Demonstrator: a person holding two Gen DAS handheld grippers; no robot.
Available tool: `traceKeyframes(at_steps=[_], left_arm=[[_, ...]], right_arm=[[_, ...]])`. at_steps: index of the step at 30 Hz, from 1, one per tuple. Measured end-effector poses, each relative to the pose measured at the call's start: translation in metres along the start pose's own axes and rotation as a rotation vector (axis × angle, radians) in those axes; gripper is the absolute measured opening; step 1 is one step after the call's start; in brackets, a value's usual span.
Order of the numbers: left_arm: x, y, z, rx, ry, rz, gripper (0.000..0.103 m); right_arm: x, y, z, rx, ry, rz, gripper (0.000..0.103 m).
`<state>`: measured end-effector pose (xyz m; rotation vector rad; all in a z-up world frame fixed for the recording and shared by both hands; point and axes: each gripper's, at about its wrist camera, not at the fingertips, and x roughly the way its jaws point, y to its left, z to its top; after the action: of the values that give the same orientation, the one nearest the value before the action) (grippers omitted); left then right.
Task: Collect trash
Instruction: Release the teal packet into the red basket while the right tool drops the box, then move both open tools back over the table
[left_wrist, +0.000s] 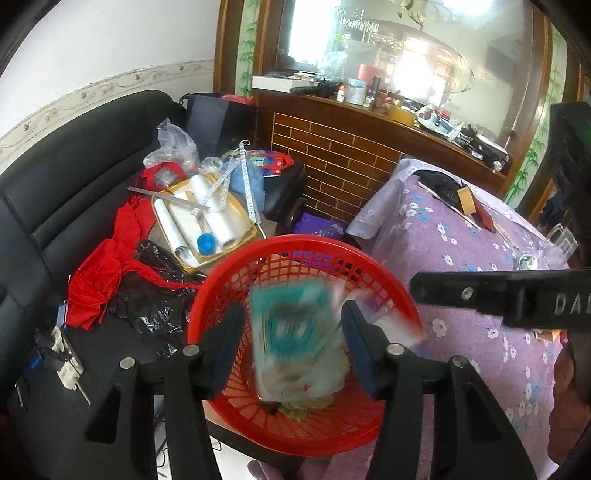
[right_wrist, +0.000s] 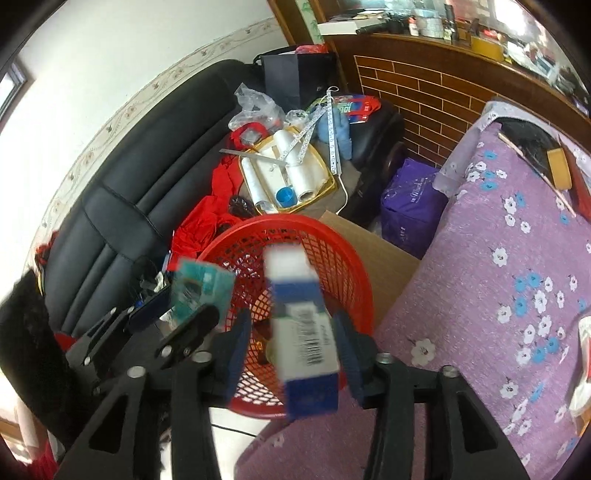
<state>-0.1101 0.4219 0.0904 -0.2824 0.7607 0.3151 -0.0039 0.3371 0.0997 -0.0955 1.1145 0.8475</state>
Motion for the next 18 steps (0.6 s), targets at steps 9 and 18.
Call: traceKeyframes(at_steps=[9, 18], left_arm=[[-0.017, -0.014, -0.010, -0.003, -0.022, 0.006, 0.054], [-0.042, -0.112, -0.034, 0.140, -0.016, -0.071, 0.055]], right_arm=[[-0.049, -0.037, -0.035, 0.060, -0.050, -0.036, 0.058], [-0.116, -0.143, -0.112, 0.267, -0.080, -0.075, 0.058]])
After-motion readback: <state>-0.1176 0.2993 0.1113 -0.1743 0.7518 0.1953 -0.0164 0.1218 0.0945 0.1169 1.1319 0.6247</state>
